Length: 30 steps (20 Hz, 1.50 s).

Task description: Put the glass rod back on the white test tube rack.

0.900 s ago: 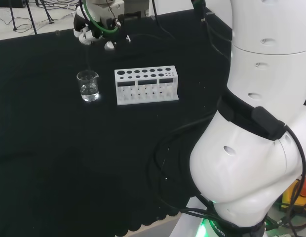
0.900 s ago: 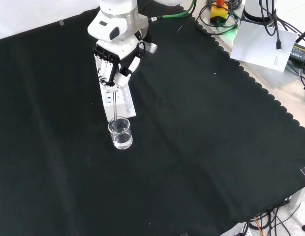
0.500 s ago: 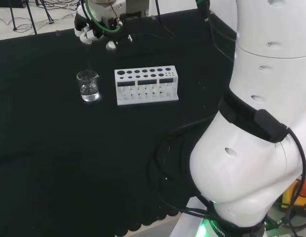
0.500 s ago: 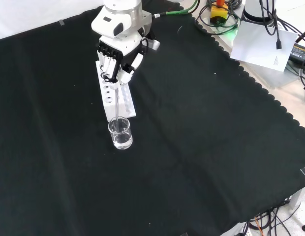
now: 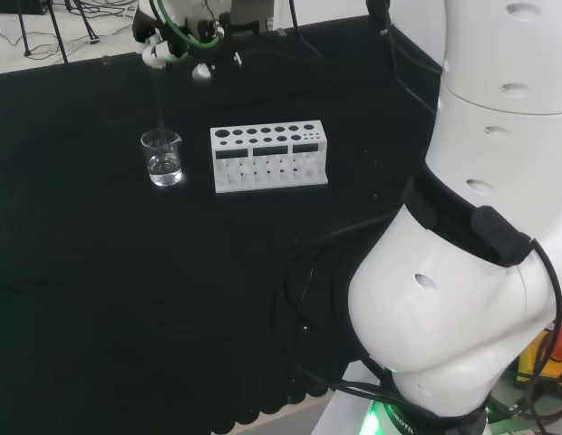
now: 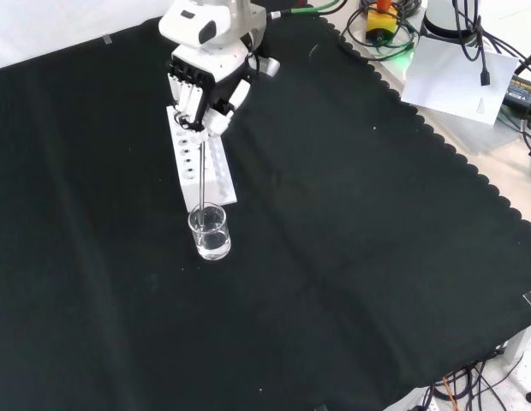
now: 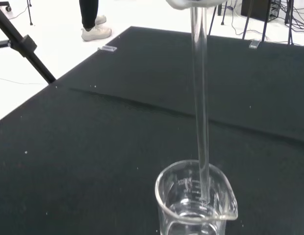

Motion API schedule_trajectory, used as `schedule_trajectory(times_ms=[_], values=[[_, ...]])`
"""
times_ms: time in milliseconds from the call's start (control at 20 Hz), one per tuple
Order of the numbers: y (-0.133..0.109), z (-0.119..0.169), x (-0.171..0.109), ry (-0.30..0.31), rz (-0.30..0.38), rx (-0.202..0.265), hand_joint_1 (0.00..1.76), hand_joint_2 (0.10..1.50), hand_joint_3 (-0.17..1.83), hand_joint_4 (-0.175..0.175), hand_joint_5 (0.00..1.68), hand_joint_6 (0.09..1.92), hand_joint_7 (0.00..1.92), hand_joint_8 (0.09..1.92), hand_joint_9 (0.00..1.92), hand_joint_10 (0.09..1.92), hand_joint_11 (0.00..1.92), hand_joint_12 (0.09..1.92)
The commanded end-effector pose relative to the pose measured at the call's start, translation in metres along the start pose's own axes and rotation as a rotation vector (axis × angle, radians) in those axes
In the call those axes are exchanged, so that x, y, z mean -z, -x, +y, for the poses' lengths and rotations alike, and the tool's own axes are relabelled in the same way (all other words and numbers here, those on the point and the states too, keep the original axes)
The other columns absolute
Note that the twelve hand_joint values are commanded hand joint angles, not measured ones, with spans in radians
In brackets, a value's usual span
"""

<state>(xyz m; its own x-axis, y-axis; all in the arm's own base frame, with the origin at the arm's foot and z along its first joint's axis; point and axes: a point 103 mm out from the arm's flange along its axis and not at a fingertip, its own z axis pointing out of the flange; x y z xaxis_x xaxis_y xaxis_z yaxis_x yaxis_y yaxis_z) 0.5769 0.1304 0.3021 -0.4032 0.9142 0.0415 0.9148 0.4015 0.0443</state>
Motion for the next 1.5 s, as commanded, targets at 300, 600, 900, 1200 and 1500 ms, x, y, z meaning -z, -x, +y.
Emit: schedule_trajectory(times_ms=[300,600,900,1200,1500], values=[[0.013,-0.010,0.047,0.025,0.001,-0.043,1.30,1.07,0.00,-0.175,1.05,0.59,1.12,1.08,1.52,0.95,1.58,0.84],[0.032,-0.019,0.053,0.024,-0.013,-0.070,1.30,1.07,0.00,-0.175,1.05,0.59,1.12,1.08,1.52,0.95,1.58,0.84],[0.052,-0.026,0.057,0.023,-0.023,-0.105,1.30,1.07,0.00,-0.175,1.05,0.59,1.12,1.08,1.52,0.95,1.58,0.84],[0.063,-0.035,0.057,0.016,-0.026,-0.128,1.30,1.07,0.00,-0.175,1.05,0.59,1.12,1.08,1.52,0.95,1.58,0.84],[0.064,-0.045,0.057,0.021,-0.035,-0.135,1.30,1.07,0.00,-0.175,1.05,0.59,1.12,1.08,1.52,0.95,1.58,0.84]])
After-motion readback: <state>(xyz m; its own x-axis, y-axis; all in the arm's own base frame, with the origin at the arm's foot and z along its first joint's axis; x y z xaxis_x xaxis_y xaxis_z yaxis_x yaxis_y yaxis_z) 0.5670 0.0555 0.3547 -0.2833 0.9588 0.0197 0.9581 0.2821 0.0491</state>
